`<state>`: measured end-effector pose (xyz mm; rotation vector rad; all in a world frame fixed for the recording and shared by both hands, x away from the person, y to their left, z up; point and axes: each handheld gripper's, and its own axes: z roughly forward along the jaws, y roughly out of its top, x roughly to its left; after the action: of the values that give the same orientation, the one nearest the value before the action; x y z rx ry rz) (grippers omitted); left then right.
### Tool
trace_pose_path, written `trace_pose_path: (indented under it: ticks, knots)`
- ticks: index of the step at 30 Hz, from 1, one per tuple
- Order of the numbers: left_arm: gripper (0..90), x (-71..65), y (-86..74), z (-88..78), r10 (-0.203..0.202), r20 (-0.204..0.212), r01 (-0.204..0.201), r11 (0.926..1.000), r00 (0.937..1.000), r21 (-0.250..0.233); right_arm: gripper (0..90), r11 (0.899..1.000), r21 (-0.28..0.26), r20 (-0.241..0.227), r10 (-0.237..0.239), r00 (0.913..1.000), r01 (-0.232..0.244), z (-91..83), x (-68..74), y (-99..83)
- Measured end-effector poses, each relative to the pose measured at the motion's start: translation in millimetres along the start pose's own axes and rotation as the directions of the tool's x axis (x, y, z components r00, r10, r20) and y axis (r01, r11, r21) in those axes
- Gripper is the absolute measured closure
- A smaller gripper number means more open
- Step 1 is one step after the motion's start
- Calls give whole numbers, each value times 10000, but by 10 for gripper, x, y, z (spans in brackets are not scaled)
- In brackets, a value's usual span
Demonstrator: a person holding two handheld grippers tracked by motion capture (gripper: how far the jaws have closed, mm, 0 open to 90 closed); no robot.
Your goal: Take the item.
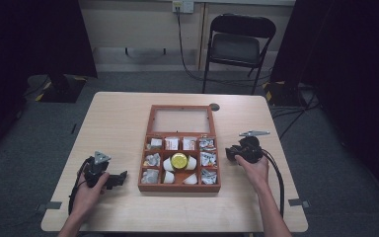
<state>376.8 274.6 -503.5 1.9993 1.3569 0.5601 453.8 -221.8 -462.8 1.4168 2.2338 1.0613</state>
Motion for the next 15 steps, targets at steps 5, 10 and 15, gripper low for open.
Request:
trace_pose_path:
  ticks: [5,10,15]
  knots:
    - [0,0,0,0,-5,0,5,10000,10000,-3,575,9999,-46,-286,138,9995,-139,11,1,-1]
    - [0,0,0,0,0,-2,0,10000,10000,-1,477,9996,-88,-457,248,9986,-252,27,4,-6]
    - [0,0,0,0,-3,-2,3,10000,10000,-3,366,9993,-157,-319,324,9990,-329,14,12,-1]
